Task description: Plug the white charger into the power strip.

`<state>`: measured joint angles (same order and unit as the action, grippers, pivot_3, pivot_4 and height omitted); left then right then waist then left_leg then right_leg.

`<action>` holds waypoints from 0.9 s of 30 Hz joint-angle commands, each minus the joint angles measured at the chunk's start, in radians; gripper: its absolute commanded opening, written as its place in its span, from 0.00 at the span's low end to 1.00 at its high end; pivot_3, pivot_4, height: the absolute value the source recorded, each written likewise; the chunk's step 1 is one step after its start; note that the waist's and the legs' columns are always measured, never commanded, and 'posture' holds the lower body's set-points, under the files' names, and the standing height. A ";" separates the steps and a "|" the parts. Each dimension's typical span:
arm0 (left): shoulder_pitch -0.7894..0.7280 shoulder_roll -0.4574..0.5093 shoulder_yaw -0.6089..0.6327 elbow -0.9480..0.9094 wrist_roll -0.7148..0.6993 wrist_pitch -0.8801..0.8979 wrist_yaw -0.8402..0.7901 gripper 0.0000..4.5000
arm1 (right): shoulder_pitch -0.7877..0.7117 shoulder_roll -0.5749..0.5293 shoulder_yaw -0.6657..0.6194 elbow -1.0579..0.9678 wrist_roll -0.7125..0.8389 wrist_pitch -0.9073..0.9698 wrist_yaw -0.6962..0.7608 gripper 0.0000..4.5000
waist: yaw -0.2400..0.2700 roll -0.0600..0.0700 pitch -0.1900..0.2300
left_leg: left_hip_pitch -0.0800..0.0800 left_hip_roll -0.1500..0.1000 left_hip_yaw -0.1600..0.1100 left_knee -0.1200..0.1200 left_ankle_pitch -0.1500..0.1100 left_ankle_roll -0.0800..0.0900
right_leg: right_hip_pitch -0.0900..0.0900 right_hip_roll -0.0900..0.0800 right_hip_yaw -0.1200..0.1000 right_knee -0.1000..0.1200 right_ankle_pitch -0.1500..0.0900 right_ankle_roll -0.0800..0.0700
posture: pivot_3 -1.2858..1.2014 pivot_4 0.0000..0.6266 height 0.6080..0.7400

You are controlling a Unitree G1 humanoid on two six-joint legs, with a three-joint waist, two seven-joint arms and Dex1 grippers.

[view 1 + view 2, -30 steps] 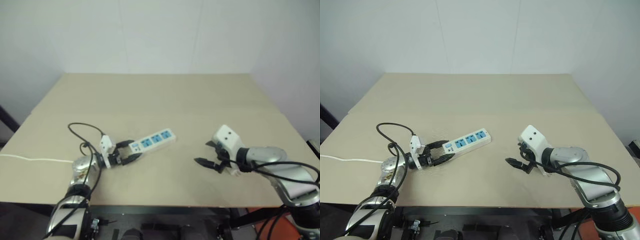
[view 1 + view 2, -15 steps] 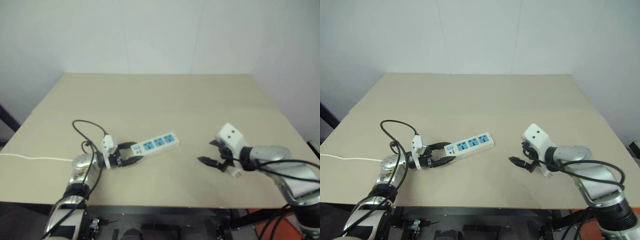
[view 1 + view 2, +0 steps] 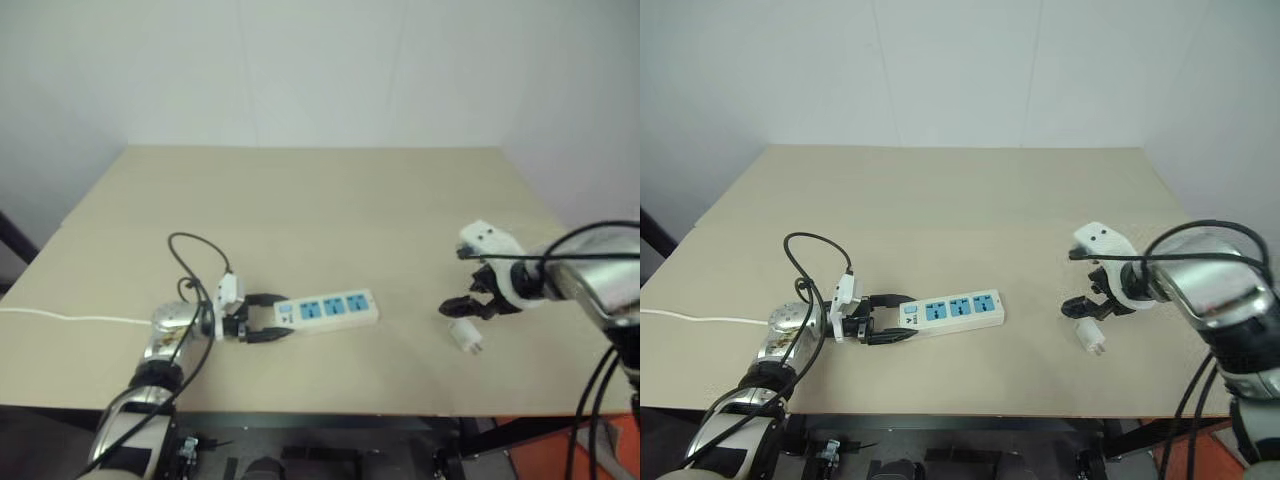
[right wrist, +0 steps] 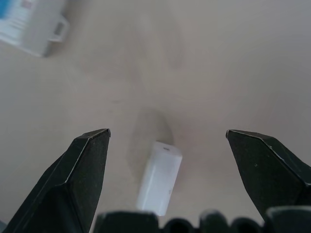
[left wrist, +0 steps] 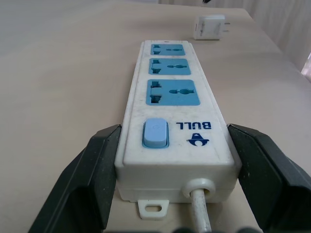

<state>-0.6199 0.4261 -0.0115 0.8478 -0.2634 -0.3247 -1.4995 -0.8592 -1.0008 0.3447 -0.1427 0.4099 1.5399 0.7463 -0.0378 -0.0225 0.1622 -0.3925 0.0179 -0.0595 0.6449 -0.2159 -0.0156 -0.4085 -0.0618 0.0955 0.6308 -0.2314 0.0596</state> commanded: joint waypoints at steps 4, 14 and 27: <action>0.006 -0.015 -0.028 0.014 0.025 -0.012 -0.020 0.71 | -0.019 0.034 -0.012 0.116 -0.001 0.074 -0.049 1.00 | 0.005 0.000 0.000 | -0.003 0.000 0.000 0.000 0.000 0.000 | -0.002 0.000 0.000 0.000 0.000 0.000 | 0.52 0.24 1.00; 0.005 -0.020 -0.045 0.029 0.047 -0.030 -0.017 0.71 | -0.002 0.068 -0.034 0.172 0.044 0.074 -0.083 1.00 | 0.006 0.000 0.000 | -0.003 0.000 0.000 0.000 0.000 0.000 | -0.003 0.000 0.000 0.001 0.000 0.000 | 0.52 0.24 1.00; -0.009 -0.025 -0.050 0.037 0.047 -0.029 -0.019 0.71 | 0.019 0.076 -0.027 0.201 0.078 0.074 -0.114 0.92 | 0.011 0.000 0.000 | -0.004 -0.001 0.000 0.001 0.000 0.000 | -0.003 0.000 0.000 0.001 0.000 0.000 | 0.52 0.24 1.00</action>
<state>-0.6315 0.4131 -0.0203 0.8669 -0.2615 -0.3527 -1.5034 -0.8383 -0.9108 0.3395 0.0613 0.4783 1.6036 0.6426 -0.0266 -0.0223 0.1621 -0.3960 0.0174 -0.0597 0.6454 -0.2159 -0.0156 -0.4117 -0.0621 0.0953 0.6316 -0.2312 0.0598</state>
